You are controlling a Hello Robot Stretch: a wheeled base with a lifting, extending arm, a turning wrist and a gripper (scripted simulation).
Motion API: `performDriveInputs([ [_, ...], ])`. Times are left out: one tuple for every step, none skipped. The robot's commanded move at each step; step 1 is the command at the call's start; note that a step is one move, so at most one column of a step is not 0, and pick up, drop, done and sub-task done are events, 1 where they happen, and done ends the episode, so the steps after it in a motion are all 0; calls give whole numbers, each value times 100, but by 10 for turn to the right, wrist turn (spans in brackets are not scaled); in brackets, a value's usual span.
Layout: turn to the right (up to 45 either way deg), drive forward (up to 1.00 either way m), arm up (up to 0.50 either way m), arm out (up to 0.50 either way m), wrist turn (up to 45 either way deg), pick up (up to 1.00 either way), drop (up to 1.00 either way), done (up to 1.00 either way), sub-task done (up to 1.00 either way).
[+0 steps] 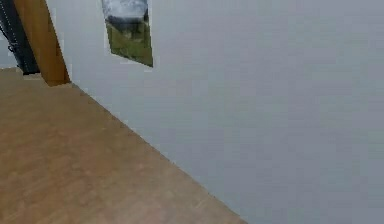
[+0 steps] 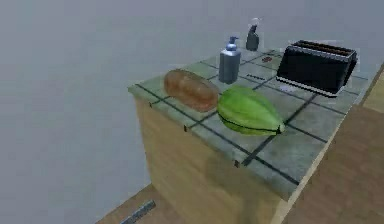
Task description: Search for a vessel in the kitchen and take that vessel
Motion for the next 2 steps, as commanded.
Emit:
performDriveInputs([
  [-420,0,0,0,0,0,0,0,0],
  [0,100,0,0,0,0,0,0,0],
])
